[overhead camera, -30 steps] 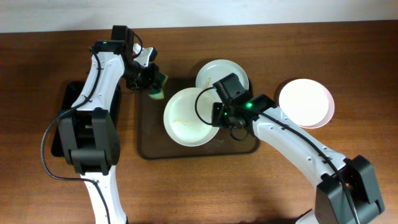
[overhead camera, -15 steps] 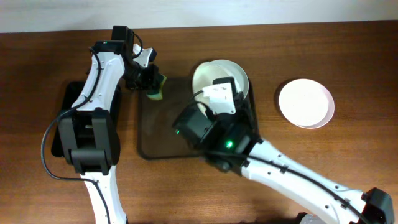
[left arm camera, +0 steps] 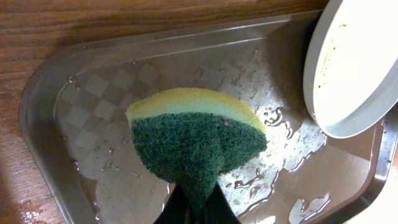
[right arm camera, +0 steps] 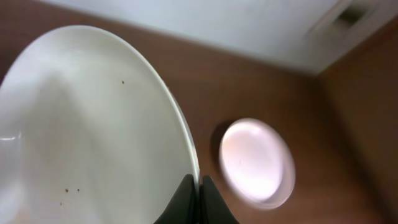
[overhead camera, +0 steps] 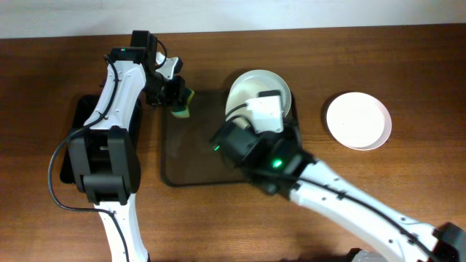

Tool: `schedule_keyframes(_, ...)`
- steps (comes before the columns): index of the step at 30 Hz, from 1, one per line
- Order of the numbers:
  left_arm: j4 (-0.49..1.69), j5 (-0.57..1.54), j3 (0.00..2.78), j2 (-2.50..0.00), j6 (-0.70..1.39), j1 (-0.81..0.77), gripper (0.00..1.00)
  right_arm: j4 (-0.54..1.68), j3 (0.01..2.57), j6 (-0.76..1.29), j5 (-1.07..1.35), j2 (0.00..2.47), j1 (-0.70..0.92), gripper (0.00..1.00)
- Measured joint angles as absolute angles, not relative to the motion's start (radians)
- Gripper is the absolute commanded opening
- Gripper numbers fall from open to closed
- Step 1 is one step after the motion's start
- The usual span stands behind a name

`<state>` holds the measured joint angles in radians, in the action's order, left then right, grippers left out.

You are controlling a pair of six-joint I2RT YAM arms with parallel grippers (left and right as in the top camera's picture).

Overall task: Clean dirty plates on tray and stack at the side
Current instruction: 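Carry the white plate right and stack it on the pink plate, then move right gripper back and grasp the pale blue plate rim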

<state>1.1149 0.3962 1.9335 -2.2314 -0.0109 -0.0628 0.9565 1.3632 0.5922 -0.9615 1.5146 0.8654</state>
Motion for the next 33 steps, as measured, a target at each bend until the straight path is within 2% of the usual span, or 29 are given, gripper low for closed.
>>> schedule_keyframes(1,1.117,0.394,1.934,-2.231,-0.011,-0.063,0.01,0.970,1.363,0.609,-0.884,1.494,0.818,0.04)
schedule_keyframes(2,1.118,0.392,1.934,-2.231,-0.011,-0.063,0.01,0.999,1.363,0.634,-0.737,1.437,0.703,0.04)
schedule_keyframes(4,1.118,0.391,1.934,-2.231,-0.011,-0.063,0.01,1.016,1.364,0.647,-0.636,1.395,0.603,0.04)
schedule_keyframes(8,1.118,0.387,1.934,-2.231,-0.011,-0.064,0.01,1.060,1.365,0.654,-0.346,1.375,0.208,0.04)
schedule_keyframes(11,1.119,0.379,1.934,-2.231,-0.011,-0.064,0.01,1.061,1.365,0.645,-0.253,1.406,-0.065,0.04)
schedule_keyframes(16,1.119,0.376,1.934,-2.231,-0.011,-0.064,0.01,1.020,1.365,0.603,-0.204,1.534,-0.282,0.04)
schedule_keyframes(20,1.119,0.374,1.934,-2.231,-0.011,-0.064,0.01,0.962,1.365,0.589,-0.198,1.674,-0.322,0.04)
schedule_keyframes(22,1.119,0.373,1.934,-2.231,-0.011,-0.064,0.01,0.930,1.365,0.587,-0.192,1.744,-0.322,0.29)
schedule_keyframes(23,1.118,0.373,1.934,-2.231,-0.011,-0.064,0.01,0.924,1.365,0.585,-0.187,1.768,-0.322,0.45)
schedule_keyframes(24,1.118,0.373,1.934,-2.231,-0.011,-0.064,0.01,0.922,1.365,0.577,-0.180,1.781,-0.322,0.50)
schedule_keyframes(30,1.118,0.373,1.934,-2.231,-0.011,-0.064,0.01,0.974,1.409,0.486,0.009,1.798,-0.316,0.50)
schedule_keyframes(33,1.119,0.372,1.934,-2.231,-0.011,-0.064,0.01,1.002,1.572,0.445,0.097,1.789,-0.201,0.52)
